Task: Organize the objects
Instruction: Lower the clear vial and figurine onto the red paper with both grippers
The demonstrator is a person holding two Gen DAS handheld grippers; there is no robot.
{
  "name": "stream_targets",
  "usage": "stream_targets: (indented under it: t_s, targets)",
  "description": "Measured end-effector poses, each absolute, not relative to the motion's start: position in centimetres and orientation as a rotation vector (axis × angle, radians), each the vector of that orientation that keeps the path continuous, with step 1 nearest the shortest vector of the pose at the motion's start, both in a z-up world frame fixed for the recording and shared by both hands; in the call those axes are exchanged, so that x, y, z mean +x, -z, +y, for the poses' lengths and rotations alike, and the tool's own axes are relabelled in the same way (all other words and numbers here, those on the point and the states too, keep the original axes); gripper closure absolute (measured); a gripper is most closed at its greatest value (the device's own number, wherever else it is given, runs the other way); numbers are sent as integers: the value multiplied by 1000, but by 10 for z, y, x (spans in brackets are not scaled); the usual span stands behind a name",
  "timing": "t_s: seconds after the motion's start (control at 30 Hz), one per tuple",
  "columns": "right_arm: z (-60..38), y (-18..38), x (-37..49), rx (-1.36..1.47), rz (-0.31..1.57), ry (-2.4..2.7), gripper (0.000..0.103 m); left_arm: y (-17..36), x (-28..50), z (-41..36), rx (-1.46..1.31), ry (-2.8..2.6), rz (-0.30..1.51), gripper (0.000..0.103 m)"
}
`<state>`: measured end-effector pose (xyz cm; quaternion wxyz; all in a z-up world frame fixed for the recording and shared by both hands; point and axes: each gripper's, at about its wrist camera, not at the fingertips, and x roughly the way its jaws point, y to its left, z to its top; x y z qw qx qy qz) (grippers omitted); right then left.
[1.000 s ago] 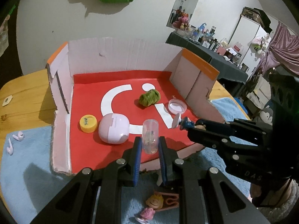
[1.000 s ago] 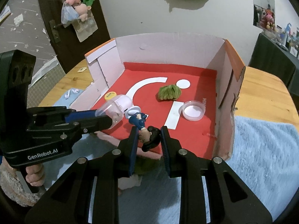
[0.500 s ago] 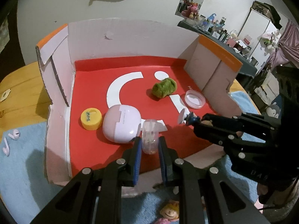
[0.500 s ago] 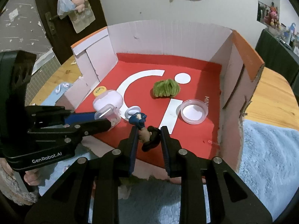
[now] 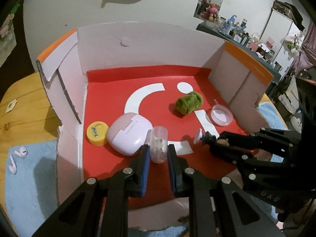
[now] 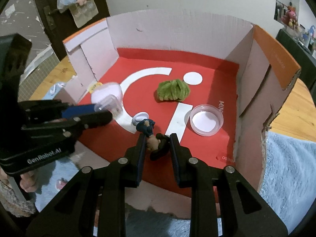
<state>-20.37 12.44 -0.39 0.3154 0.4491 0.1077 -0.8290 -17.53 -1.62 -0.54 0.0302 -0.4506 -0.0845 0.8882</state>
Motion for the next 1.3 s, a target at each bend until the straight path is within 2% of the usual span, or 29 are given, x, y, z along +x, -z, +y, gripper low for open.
stream_targets:
  t_s: [1.3]
  targets:
    - [124,11,-218,1207,256,2230,80,15,-181,-21,-1405,-2727,-282,84]
